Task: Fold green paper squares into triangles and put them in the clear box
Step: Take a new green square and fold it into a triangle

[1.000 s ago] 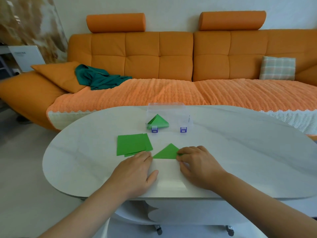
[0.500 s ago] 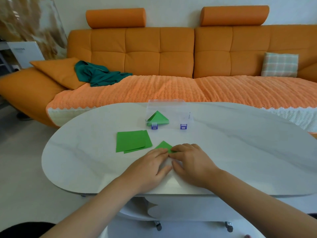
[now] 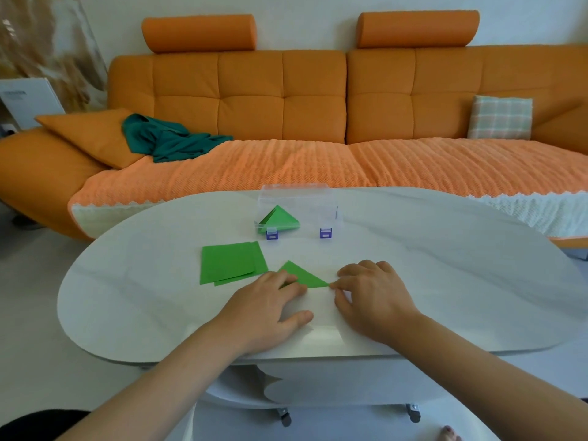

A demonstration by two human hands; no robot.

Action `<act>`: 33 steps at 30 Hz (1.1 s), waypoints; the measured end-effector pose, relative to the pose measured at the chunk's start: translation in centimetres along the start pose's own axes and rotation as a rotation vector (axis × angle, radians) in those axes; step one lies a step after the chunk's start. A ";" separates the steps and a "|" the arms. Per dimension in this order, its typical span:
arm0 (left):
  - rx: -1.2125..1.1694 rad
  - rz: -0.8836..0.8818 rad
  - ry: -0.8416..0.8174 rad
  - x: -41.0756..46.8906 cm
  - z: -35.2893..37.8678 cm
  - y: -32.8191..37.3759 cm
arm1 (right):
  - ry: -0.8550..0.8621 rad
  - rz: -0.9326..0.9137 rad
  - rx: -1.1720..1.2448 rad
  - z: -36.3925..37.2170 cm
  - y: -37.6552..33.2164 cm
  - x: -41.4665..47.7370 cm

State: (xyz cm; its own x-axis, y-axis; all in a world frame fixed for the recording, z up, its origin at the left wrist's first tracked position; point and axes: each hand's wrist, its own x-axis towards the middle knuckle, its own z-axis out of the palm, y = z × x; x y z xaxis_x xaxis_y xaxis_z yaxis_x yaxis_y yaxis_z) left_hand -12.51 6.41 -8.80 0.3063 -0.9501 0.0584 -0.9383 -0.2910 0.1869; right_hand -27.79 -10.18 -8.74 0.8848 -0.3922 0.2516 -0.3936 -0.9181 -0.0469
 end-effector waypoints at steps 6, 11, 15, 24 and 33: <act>-0.118 -0.020 0.032 0.4 0.4 -0.4 | 0.041 -0.003 0.023 0.2 0.2 -0.3; -0.208 -0.033 0.057 1.5 0.1 -1.2 | 0.018 -0.008 0.090 0.1 0.3 0.4; -0.207 0.007 0.140 2.6 0.0 -2.2 | -0.012 -0.136 0.114 0.2 -0.2 1.7; -0.129 0.154 0.244 4.3 -0.2 -4.3 | -0.004 -0.191 0.190 1.0 -0.1 4.7; -0.084 0.172 0.432 4.5 -0.1 -4.2 | 0.201 -0.273 0.114 1.4 0.0 6.3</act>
State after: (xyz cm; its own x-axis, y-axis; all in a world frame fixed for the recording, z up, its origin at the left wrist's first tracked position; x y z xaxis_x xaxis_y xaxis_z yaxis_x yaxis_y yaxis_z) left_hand -7.17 3.42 -9.27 0.2028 -0.8451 0.4947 -0.9705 -0.1061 0.2164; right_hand -21.83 -12.73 -8.49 0.8824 -0.1230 0.4541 -0.1094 -0.9924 -0.0563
